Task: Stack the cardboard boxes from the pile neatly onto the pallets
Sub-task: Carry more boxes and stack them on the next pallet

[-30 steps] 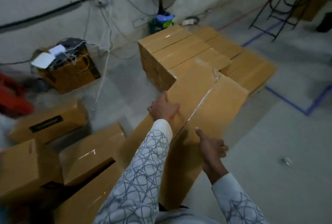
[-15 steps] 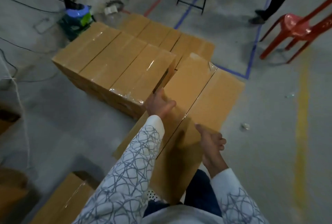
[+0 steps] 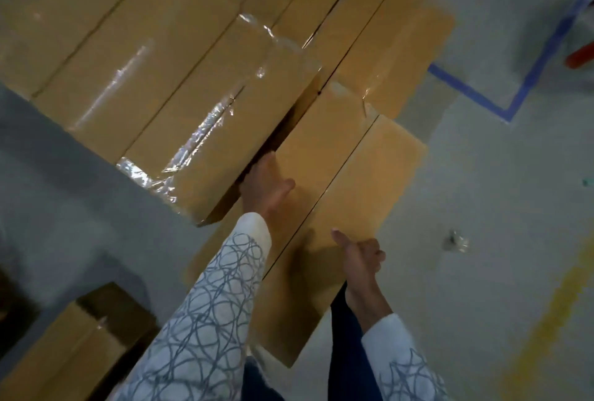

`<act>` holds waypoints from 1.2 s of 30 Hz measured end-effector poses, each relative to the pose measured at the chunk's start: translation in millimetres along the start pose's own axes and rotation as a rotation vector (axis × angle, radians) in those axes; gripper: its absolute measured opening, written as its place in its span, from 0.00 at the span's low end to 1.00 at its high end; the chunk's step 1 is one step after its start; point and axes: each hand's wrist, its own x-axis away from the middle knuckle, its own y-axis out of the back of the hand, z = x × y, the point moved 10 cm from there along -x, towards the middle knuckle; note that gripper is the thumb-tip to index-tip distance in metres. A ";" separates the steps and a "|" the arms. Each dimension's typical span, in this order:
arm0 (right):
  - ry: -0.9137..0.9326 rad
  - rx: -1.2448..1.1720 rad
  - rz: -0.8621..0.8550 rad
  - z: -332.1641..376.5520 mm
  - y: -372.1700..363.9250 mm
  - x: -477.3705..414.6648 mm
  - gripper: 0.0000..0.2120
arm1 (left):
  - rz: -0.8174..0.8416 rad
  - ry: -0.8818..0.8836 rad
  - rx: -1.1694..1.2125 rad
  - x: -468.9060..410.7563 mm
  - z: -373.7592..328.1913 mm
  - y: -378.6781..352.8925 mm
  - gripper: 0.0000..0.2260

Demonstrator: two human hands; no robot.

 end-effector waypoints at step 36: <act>-0.132 -0.164 0.288 46.7 -73.4 -108.8 0.35 | -0.272 0.188 -0.020 -123.0 19.6 -27.7 0.28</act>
